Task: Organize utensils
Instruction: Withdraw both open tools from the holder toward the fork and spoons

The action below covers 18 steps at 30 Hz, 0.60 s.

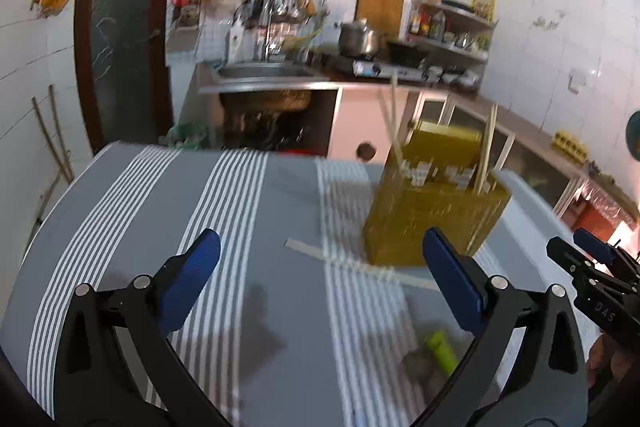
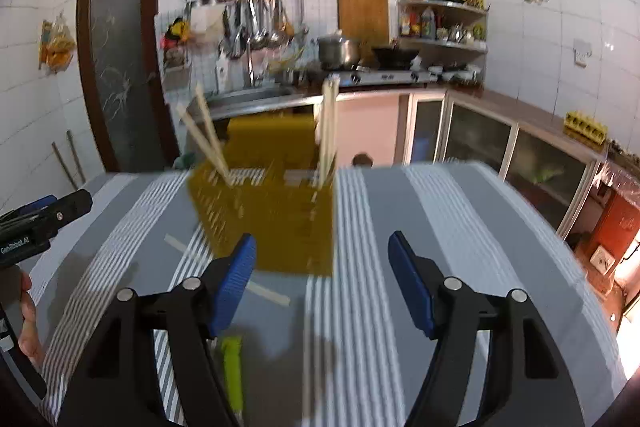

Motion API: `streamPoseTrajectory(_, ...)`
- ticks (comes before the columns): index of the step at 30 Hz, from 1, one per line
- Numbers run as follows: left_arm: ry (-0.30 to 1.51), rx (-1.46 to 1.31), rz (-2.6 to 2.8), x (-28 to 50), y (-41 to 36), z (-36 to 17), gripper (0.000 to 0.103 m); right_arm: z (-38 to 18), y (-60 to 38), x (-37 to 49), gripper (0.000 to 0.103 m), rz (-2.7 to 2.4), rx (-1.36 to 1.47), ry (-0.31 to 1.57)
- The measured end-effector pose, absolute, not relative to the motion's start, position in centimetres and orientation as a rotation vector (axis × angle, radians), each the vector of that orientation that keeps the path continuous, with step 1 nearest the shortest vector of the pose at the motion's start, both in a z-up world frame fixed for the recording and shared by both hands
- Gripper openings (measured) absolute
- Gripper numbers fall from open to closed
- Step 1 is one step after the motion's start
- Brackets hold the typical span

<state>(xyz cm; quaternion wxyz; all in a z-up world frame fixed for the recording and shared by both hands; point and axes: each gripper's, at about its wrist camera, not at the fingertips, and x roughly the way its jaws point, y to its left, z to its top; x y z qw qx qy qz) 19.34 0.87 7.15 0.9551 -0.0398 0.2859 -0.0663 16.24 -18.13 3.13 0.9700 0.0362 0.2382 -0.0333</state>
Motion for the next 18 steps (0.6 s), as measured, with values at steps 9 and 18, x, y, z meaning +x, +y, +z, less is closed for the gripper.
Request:
streamPoseTrajectory(9,0.735,-0.084,-0.094,17.5,1.8,0.8,0.098,-2.5,-16.1,14.6,0.068,-0.055,0.060,0.601)
streamPoseTrajectory(18,0.891,-0.012,-0.095,16.1,1.0,-3.6,0.098,-5.4,-13.9,15.0,0.068,-0.028,0.008,0.717)
